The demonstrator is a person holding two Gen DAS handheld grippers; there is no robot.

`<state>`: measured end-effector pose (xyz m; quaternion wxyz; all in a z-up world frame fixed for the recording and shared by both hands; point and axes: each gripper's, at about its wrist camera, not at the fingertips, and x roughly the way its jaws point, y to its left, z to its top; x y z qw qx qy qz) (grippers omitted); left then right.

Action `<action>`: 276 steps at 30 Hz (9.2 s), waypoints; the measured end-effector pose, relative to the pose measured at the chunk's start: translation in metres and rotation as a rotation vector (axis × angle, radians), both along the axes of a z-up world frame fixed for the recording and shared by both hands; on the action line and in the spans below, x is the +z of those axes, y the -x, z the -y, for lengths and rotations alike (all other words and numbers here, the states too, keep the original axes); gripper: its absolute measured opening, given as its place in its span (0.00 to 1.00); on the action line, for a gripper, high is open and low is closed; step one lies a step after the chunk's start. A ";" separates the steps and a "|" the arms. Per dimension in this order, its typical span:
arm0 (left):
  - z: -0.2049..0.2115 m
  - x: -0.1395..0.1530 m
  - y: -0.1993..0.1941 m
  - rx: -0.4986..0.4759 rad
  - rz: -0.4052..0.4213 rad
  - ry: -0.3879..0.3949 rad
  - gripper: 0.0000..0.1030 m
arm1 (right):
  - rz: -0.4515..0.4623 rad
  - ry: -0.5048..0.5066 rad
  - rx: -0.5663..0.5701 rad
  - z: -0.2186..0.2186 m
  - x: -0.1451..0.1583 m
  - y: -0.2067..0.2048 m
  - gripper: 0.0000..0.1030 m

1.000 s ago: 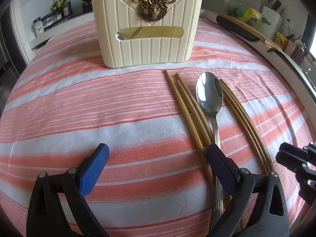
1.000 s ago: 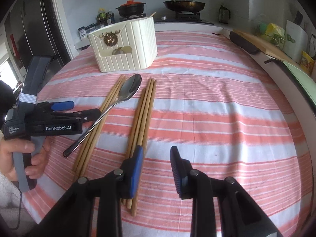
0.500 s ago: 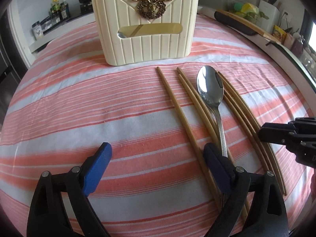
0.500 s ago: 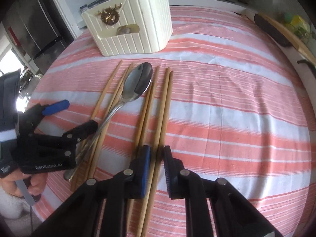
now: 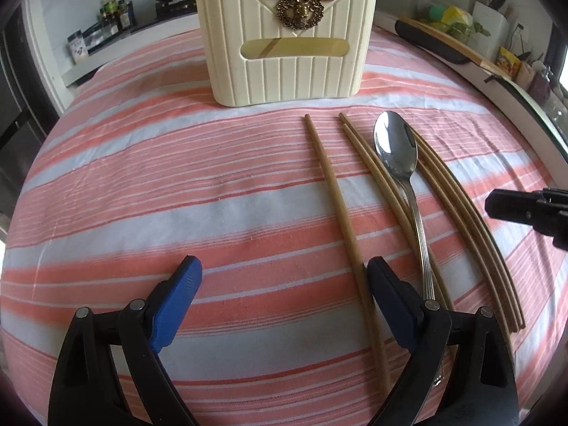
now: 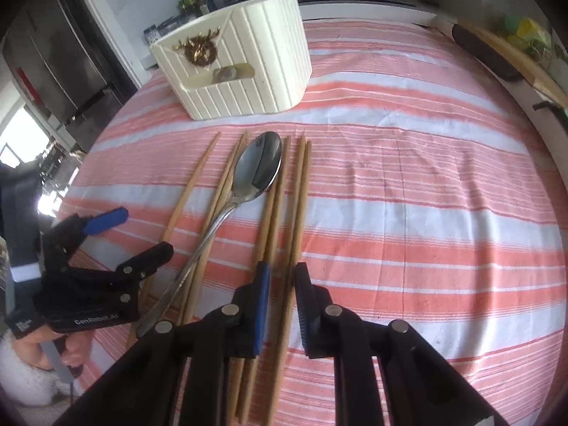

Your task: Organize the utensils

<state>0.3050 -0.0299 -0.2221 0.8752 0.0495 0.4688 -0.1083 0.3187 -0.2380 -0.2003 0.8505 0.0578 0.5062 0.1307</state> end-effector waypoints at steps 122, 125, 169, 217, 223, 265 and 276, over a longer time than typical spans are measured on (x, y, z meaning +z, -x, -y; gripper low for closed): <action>-0.111 -0.002 0.076 0.241 0.061 -0.011 0.81 | 0.113 0.251 -0.083 0.036 -0.010 0.075 0.59; -0.110 -0.002 0.076 0.238 0.056 -0.007 0.81 | 0.109 0.251 -0.073 0.037 -0.009 0.077 0.59; -0.099 0.011 -0.065 0.011 -0.163 -0.018 0.04 | -0.171 0.280 0.062 0.016 -0.004 -0.065 0.06; -0.137 0.258 -0.021 0.025 0.381 0.309 0.03 | 0.565 -0.007 0.012 0.018 0.224 -0.018 0.06; -0.113 0.314 -0.074 -0.004 0.496 0.310 0.03 | 0.691 -0.089 0.042 -0.013 0.263 -0.086 0.06; -0.060 0.148 0.067 -0.025 0.267 0.025 0.82 | 0.470 0.335 0.023 0.001 0.123 0.052 0.54; -0.082 0.179 0.130 0.048 0.337 0.204 0.88 | 0.488 0.264 -0.050 0.008 0.124 0.114 0.54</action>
